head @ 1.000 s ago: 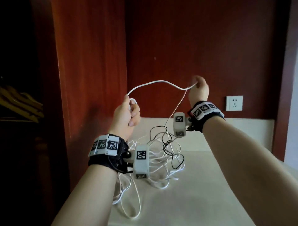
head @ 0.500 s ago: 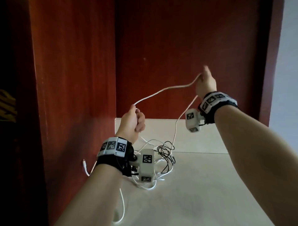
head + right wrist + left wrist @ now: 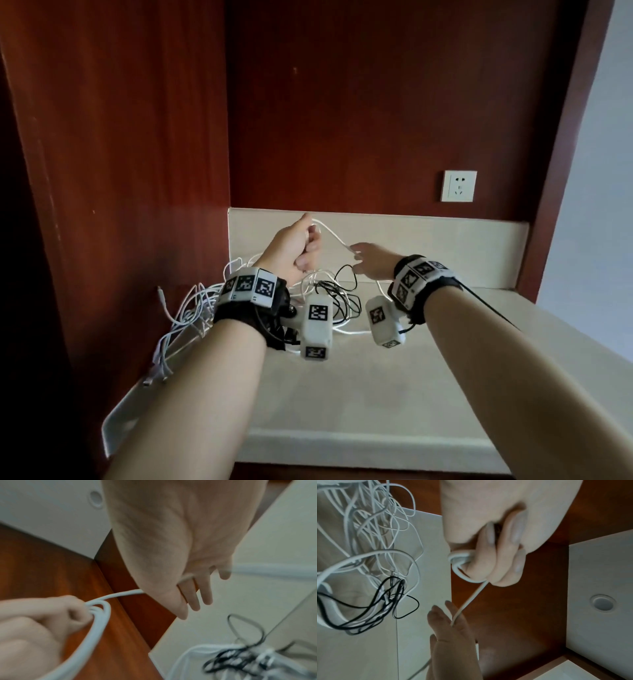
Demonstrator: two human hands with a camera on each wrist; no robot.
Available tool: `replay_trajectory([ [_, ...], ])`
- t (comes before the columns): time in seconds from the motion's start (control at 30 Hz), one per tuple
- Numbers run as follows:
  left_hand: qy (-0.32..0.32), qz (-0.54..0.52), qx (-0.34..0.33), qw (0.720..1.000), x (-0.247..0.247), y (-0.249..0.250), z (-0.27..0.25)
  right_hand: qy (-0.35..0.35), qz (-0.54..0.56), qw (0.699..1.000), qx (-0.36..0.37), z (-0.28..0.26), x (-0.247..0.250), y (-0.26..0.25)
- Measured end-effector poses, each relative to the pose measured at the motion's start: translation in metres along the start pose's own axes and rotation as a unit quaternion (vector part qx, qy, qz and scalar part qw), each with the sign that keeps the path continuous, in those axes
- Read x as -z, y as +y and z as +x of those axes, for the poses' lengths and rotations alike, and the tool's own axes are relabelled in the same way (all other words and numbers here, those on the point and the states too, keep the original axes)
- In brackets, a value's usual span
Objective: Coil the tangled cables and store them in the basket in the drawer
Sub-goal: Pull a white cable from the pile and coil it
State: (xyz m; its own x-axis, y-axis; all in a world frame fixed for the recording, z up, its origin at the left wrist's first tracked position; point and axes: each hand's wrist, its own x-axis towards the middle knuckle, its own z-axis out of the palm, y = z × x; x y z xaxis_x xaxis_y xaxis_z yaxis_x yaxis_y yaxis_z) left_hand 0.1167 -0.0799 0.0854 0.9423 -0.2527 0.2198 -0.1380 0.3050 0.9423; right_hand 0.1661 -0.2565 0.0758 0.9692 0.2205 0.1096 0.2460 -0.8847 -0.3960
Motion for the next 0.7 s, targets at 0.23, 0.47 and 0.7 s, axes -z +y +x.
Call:
replay_trajectory([
  [0.23,-0.096,-0.012,0.041,0.994,0.012,-0.02,-0.027,0.113,0.271,0.955,0.036,-0.046,-0.045,-0.018],
  [0.47,-0.122,-0.047,0.081,0.988,0.026,-0.058,-0.058,0.16,0.262,0.95,0.051,-0.1,-0.086,-0.001],
  [0.7,-0.121,-0.116,0.061,0.984,0.021,-0.076,-0.078,0.234,0.268,0.931,0.081,-0.118,-0.08,0.014],
])
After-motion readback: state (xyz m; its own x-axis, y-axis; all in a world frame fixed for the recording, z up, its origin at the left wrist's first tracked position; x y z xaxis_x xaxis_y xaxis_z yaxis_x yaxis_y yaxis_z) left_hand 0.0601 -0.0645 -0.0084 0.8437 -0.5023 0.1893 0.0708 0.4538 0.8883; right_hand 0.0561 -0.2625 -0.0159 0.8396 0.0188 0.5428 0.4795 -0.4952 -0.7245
